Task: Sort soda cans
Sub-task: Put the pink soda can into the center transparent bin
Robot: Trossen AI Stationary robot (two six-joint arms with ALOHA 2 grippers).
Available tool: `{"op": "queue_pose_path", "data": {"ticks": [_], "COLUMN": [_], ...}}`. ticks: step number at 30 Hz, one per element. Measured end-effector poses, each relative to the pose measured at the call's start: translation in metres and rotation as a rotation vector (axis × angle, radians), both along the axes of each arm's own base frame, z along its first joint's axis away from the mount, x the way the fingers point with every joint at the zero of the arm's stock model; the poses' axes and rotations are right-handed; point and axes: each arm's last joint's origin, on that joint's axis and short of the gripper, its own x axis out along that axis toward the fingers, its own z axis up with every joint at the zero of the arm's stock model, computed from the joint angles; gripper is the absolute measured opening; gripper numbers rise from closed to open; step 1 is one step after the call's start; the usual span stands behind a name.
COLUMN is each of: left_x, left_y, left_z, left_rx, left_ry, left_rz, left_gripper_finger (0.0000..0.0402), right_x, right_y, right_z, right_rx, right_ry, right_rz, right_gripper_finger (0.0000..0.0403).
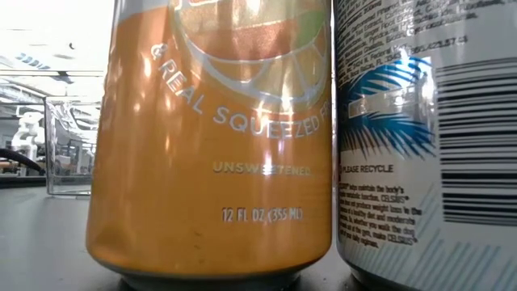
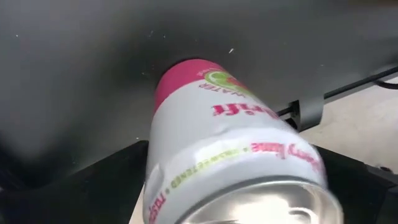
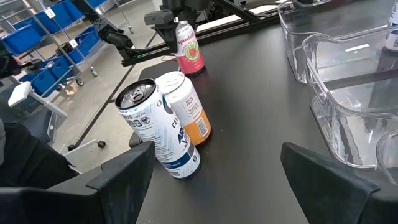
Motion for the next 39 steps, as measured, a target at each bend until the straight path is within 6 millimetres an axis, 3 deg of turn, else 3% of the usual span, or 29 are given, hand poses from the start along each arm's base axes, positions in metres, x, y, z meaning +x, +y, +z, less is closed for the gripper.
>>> {"op": "queue_pose_path", "data": {"ticks": [5,14,25,32,39], "left_x": [-0.001,-0.002,-0.005,-0.008,0.004], "left_y": [-0.001,0.002,0.007,0.036,0.094], "left_z": [-0.004,-0.005,-0.001,0.039,0.101], "left_rx": [-0.005,0.020,0.044,0.087,0.181], "left_ry": [0.048,0.068,0.082,0.087,-0.019], "left_rz": [-0.012,-0.009,-0.009,-0.039,-0.141], "left_gripper_finger": [0.0384,0.0318,0.0318,0.0318,0.0318], "right_x": [0.000,0.000,0.000,0.000,0.000], "right_y": [0.000,0.000,0.000,0.000,0.000], "right_z": [0.000,0.000,0.000,0.000,0.000], "right_rx": [0.001,-0.007,-0.022,-0.022,-0.023], "right_ry": [0.000,-0.002,-0.005,-0.005,-0.004], "right_rz": [0.000,0.002,0.007,0.007,0.007], "right_gripper_finger": [0.0341,0.0341,0.0341,0.0341,0.0341]}}
